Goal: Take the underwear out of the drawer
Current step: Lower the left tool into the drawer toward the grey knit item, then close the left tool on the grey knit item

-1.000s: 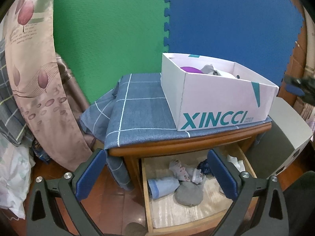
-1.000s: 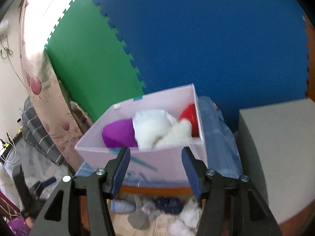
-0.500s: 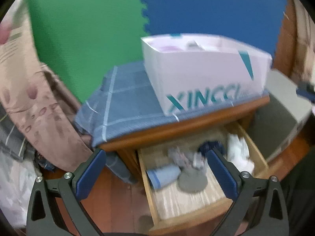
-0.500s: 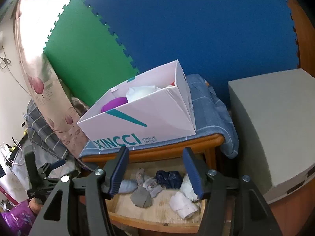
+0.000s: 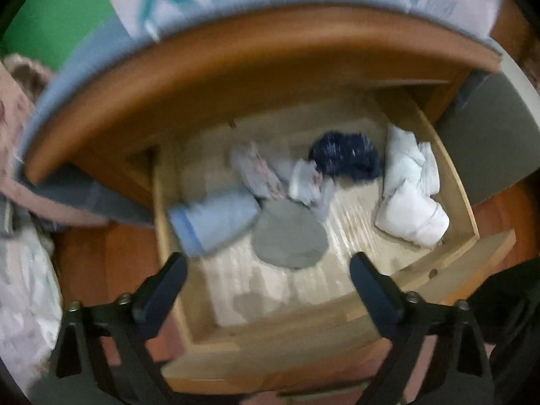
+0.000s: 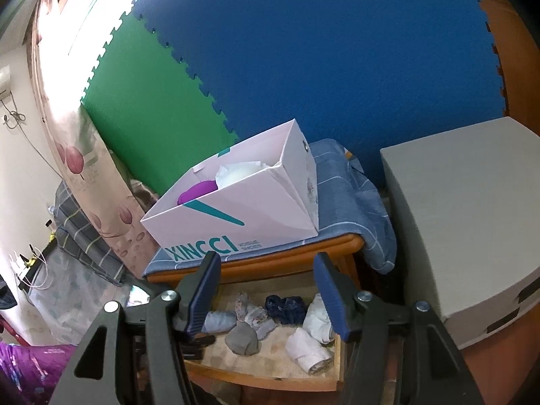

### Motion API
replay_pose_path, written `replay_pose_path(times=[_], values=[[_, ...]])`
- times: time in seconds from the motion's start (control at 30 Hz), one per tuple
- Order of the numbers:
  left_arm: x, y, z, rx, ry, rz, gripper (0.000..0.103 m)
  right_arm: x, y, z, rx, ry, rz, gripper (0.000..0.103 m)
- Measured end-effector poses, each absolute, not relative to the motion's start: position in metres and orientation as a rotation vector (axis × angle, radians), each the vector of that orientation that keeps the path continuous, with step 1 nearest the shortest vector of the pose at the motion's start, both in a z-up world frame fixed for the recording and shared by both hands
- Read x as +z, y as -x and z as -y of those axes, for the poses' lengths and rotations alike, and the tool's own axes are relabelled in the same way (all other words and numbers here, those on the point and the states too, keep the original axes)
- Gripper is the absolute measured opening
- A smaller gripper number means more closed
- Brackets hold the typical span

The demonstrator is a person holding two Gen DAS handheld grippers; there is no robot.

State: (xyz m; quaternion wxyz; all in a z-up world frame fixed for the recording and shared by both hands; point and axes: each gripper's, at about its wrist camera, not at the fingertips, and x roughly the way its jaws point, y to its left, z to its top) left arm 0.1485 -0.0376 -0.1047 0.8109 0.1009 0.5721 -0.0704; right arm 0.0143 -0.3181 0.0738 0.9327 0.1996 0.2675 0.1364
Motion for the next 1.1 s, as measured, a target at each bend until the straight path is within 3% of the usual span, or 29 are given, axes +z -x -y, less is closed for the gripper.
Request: replay_pose_path(times=[0.43,0.5,1.1], values=[[-0.186,-0.171,0.005,0.132,0.422,-1.471,0.083,0.075,0.006,0.351,0.329,-0.49,-0.49,0.061],[-0.195,-0.175,0.004,0.146,0.468,-1.501,0.073,0.074,0.008,0.355,0.341,-0.503,-0.488,0.061],[-0.23,-0.194,-0.02,0.359,0.706,-1.605,0.075,0.062,0.01,0.392,0.397,-0.668,-0.476,0.062]])
